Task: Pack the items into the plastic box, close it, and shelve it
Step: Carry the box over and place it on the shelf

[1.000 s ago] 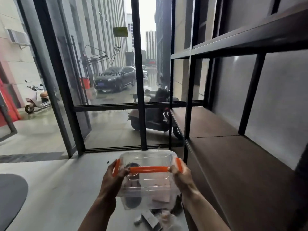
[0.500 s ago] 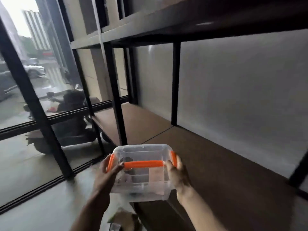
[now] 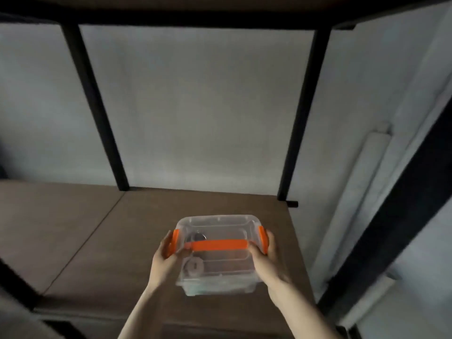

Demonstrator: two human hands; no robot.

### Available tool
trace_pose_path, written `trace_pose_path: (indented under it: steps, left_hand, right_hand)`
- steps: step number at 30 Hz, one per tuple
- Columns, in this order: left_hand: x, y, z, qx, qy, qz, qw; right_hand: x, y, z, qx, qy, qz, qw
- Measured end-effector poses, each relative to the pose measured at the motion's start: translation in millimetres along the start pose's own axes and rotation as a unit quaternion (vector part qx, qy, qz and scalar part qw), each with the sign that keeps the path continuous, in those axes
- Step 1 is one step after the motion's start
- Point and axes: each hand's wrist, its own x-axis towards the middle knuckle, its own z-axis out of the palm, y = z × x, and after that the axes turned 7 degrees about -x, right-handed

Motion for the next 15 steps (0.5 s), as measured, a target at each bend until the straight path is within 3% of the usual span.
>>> trace_pose_path:
  steps: [6,15]
  left_hand:
    - [-1,-15,38,0.112,-0.076,0.032,0.99]
    - [31,-82,44,0.121,-0.058,-0.021,0.991]
  right_hand:
    - [7,41,-9,-0.037,0.053,0.059,0.996]
    - [27,82,-6,-0.076,0.057,0.085,0.992]
